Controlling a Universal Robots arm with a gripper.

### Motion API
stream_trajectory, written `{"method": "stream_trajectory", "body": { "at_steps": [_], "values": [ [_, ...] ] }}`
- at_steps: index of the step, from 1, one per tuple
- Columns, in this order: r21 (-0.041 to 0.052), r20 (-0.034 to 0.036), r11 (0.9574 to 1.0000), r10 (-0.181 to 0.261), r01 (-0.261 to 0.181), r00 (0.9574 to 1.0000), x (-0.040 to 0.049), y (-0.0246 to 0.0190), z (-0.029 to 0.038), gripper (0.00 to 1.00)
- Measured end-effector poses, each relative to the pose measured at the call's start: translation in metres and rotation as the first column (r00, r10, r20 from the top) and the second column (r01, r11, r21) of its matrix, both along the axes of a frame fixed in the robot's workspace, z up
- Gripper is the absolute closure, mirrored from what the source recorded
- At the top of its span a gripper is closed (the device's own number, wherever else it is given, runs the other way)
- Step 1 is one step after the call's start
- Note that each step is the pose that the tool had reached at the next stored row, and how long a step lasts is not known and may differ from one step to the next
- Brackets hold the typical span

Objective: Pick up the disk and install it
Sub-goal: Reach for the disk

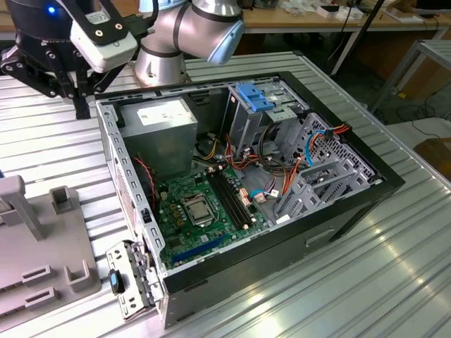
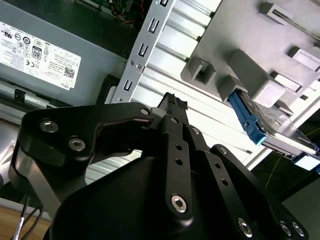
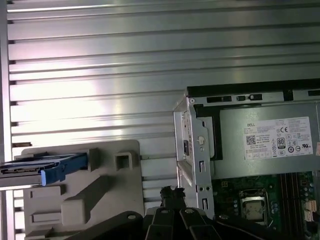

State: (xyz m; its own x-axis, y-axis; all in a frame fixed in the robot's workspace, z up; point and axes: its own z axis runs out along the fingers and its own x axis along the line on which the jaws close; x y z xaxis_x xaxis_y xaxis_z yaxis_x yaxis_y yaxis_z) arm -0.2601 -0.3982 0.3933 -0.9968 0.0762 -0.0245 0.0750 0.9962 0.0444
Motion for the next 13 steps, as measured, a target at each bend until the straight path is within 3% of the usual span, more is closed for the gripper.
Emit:
{"method": "stream_trajectory", "body": {
  "at_steps": [3,7,13],
  "values": [
    [0.0001,0.0001,1.0000,0.000,0.000,1.0000,-0.0088,0.0015,0.0000,0.89],
    [-0.0001,-0.0001,1.0000,0.000,0.000,1.0000,-0.0122,0.0062,0.0000,0.89],
    [0.0000,0.0000,1.0000,0.000,0.000,1.0000,-0.0169,0.0215,0.0000,0.89]
  ]
}}
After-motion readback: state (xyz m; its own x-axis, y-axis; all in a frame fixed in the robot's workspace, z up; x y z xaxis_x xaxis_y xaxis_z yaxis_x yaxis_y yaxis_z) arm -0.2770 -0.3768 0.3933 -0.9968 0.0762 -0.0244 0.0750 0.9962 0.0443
